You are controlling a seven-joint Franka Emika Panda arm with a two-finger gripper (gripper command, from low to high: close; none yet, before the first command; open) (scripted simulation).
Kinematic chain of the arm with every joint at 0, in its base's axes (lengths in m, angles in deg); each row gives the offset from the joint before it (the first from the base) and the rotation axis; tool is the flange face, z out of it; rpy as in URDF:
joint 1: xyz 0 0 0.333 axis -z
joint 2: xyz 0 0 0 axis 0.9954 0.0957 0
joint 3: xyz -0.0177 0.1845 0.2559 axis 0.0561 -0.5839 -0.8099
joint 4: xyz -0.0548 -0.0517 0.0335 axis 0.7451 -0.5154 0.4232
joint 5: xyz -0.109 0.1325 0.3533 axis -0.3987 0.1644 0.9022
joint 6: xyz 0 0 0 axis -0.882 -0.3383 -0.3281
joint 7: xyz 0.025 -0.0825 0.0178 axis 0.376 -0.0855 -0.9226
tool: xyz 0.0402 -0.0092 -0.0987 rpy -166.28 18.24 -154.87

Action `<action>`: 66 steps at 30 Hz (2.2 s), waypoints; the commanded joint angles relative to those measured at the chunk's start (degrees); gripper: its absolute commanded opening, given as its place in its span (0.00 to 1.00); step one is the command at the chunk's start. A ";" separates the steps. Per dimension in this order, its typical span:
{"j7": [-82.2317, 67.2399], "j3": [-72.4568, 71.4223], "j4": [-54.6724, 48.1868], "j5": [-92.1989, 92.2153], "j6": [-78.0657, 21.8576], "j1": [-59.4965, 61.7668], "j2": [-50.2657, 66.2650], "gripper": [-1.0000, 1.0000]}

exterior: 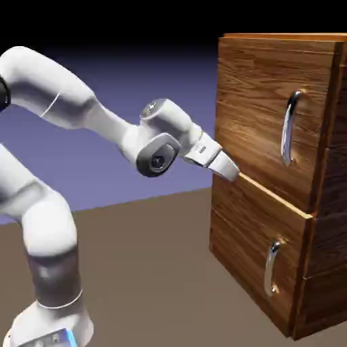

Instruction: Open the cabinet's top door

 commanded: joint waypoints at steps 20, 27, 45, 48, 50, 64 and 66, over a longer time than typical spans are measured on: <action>-49.85 23.80 -6.52 -43.06 -7.47 -20.28 -23.13 0.50; -67.29 32.13 -8.80 -58.14 -10.08 -27.38 -31.23 0.50; -112.15 53.55 -14.67 -96.89 -16.81 -45.64 -52.05 0.50; -119.63 57.12 -15.65 -103.35 -17.93 -48.68 -55.52 0.50; -124.61 59.50 -16.30 -107.66 -18.67 -50.71 -57.83 0.50; -119.07 59.28 -15.47 -121.97 -28.17 -55.03 -60.68 0.00; -115.92 57.15 -11.32 -122.99 -31.74 -51.58 -61.37 0.00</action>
